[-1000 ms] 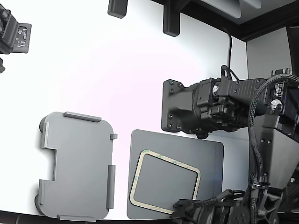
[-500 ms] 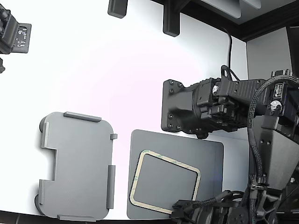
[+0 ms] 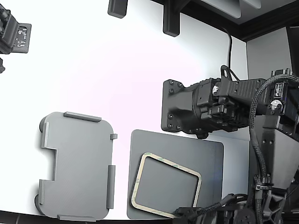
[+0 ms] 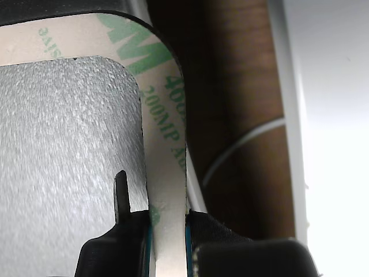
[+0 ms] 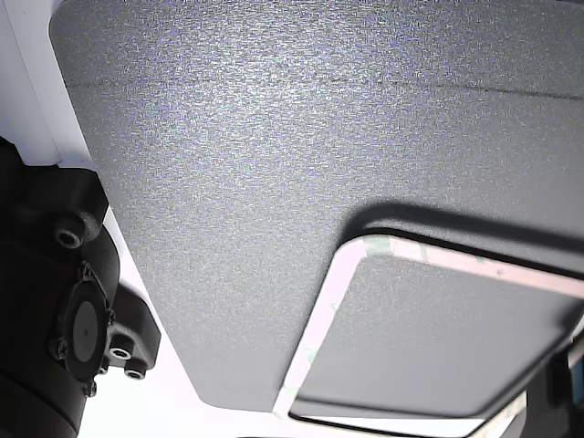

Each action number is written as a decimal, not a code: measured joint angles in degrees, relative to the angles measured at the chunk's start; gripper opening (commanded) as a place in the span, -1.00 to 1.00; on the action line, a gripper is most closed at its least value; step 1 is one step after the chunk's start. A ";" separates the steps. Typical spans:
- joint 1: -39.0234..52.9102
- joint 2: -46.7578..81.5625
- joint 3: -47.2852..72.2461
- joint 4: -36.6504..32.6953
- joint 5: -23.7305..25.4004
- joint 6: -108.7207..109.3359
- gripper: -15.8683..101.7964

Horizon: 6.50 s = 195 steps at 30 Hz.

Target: Grab top frame and put it into gray box.

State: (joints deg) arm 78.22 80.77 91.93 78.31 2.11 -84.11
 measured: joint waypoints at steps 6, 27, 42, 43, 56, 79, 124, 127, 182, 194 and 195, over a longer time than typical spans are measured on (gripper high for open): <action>0.00 0.44 -9.67 7.12 1.85 11.43 -0.92; -11.16 8.79 -16.44 16.00 28.56 102.13 -0.95; -30.76 13.27 -15.82 16.00 23.73 131.84 -0.95; -31.38 13.10 -15.82 16.00 23.82 136.05 -0.95; -39.64 6.24 -17.75 16.00 14.41 200.39 -0.94; -47.20 -1.85 -17.31 16.00 3.60 208.48 -0.94; -49.31 -4.83 -17.14 16.00 1.23 207.25 -0.94; -49.31 -4.83 -17.05 16.00 1.23 207.25 -0.94; -49.66 -4.22 -28.39 15.82 11.95 196.70 0.97; -57.74 22.85 -3.52 -4.39 26.54 151.00 0.97; -59.68 26.37 0.00 -6.94 25.40 146.25 0.97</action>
State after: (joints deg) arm 18.54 107.14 91.93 71.37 27.51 62.14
